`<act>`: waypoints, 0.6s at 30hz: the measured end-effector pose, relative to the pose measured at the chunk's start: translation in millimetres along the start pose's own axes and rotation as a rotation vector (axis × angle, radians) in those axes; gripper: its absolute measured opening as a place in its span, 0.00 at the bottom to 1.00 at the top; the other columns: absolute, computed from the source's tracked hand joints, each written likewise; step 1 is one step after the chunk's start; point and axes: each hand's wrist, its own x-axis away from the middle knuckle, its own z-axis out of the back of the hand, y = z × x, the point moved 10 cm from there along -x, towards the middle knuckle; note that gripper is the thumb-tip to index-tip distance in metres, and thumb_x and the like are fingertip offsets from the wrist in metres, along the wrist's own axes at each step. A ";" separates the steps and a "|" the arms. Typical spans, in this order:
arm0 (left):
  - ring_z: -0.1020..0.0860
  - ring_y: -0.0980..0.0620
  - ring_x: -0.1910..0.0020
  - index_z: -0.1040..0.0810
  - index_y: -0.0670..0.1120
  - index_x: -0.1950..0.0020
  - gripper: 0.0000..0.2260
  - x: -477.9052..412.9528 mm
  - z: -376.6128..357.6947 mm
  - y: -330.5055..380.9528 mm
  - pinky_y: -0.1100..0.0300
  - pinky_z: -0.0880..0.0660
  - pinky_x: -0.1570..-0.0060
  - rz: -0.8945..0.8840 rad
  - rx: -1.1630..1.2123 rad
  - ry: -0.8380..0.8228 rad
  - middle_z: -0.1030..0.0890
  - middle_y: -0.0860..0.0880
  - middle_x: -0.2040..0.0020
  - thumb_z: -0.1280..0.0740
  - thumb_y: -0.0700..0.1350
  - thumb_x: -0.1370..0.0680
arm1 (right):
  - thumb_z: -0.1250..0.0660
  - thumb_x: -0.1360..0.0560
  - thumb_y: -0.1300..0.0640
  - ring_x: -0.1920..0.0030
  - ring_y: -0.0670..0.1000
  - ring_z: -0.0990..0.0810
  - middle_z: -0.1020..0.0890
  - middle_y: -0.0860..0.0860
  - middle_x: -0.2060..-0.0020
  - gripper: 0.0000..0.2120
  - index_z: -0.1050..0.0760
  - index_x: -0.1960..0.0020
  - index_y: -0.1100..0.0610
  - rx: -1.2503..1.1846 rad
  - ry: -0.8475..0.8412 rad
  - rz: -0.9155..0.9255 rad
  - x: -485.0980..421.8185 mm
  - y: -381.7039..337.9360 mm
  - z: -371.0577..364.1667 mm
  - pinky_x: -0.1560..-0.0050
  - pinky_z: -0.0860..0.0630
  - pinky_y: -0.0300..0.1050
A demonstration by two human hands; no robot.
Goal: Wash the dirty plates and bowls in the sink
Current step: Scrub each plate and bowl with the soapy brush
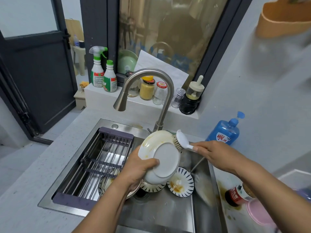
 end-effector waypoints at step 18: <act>0.17 0.40 0.42 0.22 0.43 0.35 0.28 21.7 -30.6 13.7 0.50 0.19 0.49 -0.021 0.286 -0.154 0.15 0.40 0.42 0.25 0.33 0.35 | 0.28 0.25 0.39 0.78 0.39 0.29 0.26 0.37 0.79 0.15 0.19 0.42 0.44 -0.628 0.159 -0.036 10.1 6.3 10.0 0.75 0.35 0.32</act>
